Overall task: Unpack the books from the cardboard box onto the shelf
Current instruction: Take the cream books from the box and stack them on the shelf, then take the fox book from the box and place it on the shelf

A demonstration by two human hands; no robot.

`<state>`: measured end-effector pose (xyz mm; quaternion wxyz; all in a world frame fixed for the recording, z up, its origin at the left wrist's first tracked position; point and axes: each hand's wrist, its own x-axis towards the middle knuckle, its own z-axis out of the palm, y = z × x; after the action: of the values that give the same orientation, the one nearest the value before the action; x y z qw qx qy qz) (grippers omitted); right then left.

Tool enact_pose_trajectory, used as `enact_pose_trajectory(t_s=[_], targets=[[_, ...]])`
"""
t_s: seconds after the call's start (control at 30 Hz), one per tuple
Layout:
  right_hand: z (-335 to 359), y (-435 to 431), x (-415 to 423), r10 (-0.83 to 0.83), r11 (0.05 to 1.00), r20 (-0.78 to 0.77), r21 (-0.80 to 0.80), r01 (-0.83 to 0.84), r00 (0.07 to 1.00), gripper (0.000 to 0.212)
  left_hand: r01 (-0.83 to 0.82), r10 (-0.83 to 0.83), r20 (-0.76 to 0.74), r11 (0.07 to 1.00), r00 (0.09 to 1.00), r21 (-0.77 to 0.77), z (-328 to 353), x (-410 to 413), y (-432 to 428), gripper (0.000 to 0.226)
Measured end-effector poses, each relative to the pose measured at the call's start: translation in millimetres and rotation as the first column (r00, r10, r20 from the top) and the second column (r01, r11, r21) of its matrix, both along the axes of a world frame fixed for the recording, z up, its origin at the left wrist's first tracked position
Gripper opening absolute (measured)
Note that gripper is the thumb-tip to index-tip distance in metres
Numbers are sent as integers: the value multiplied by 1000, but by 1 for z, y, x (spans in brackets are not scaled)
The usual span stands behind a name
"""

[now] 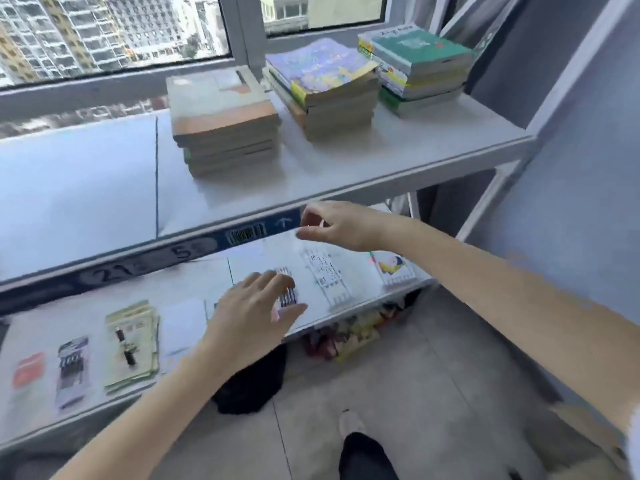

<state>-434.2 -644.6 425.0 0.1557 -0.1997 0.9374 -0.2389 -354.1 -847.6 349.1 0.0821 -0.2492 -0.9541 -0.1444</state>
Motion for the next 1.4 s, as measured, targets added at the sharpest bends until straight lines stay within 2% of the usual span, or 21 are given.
enact_pose_trajectory(t_s=[0.1, 0.17, 0.27, 0.4, 0.57, 0.87, 0.97, 1.2, 1.3, 1.4], targets=[[-53, 13, 60, -128, 991, 172, 64, 119, 977, 44, 48, -19, 242, 992, 970, -115, -51, 30, 0, 49], [-88, 28, 97, -242, 966, 249, 151, 209, 938, 48, 97, -36, 320, 979, 947, -179, -77, 49, 4, 55], [-126, 65, 150, -422, 897, 287, 269, 351, 860, 52, 187, -102, 349, 958, 932, -218, -96, 74, 24, 58], [-150, 136, 228, -614, 763, 257, 434, 478, 747, 61, 324, -227, 343, 909, 912, -261, -102, 108, 77, 61], [-153, 226, 330, -750, 649, 256, 463, 604, 609, 64, 487, -403, 300, 818, 865, -305, -97, 161, 176, 58], [-152, 371, 497, -886, 453, 274, 328, 829, 375, 68, 708, -639, 305, 632, 706, -316, -101, 281, 376, 52], [-157, 412, 535, -916, 372, 279, 322, 870, 288, 57, 747, -684, 303, 584, 663, -316, -101, 306, 435, 49], [-192, 503, 569, -900, 271, 407, 245, 931, 155, 61, 808, -727, 360, 484, 585, -336, -119, 316, 554, 50], [-218, 543, 569, -886, 231, 454, 249, 941, 97, 53, 831, -721, 417, 436, 553, -347, -143, 311, 610, 49], [-258, 590, 563, -861, 181, 507, 254, 950, 28, 61, 858, -704, 493, 387, 511, -337, -183, 300, 674, 48]])
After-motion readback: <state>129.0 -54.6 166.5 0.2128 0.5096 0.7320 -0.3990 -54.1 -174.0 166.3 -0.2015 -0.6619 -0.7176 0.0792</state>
